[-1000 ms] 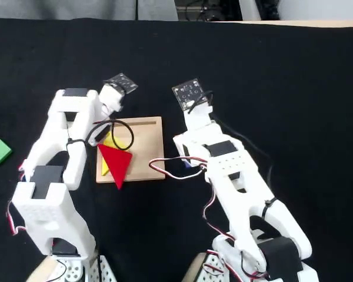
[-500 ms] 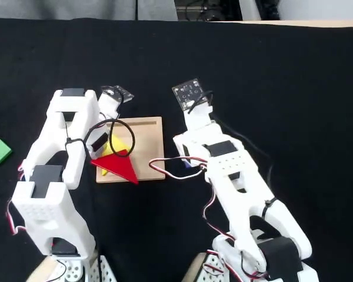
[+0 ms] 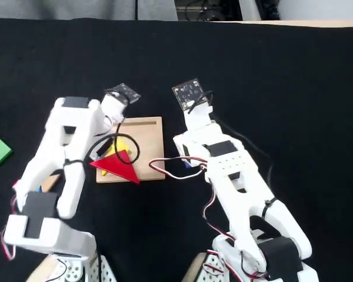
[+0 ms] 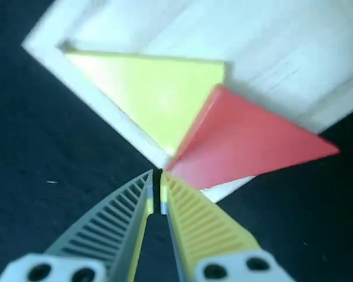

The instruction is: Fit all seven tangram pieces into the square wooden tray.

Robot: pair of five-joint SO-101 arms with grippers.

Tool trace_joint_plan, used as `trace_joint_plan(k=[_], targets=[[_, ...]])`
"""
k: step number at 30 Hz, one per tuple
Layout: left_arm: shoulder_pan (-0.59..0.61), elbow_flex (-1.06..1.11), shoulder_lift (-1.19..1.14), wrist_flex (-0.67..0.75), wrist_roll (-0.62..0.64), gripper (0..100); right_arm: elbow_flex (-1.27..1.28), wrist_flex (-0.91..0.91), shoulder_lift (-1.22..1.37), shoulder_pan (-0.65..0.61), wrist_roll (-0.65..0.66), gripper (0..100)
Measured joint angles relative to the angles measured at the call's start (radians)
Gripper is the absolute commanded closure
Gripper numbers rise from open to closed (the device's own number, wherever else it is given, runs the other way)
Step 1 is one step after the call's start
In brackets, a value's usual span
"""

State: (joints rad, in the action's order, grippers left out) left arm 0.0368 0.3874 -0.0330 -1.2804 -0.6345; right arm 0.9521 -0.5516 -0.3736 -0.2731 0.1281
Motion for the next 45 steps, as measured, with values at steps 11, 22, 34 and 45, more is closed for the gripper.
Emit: trace_joint_plan(k=[11,22,34,45], targets=[[-0.017,0.072,0.129,-0.232,-0.173,97,0.000,0.000,0.000,0.015,0.002,98.6],[-0.247,0.301,0.135,0.084,-0.011,97,0.000,0.000,-0.089,0.209,-0.141,98.4],[-0.279,0.301,0.135,0.198,0.146,97,0.000,0.000,-0.089,0.196,-0.129,98.4],[-0.068,0.075,0.245,-0.003,0.172,97,0.000,0.000,-0.089,0.196,-0.129,98.4]])
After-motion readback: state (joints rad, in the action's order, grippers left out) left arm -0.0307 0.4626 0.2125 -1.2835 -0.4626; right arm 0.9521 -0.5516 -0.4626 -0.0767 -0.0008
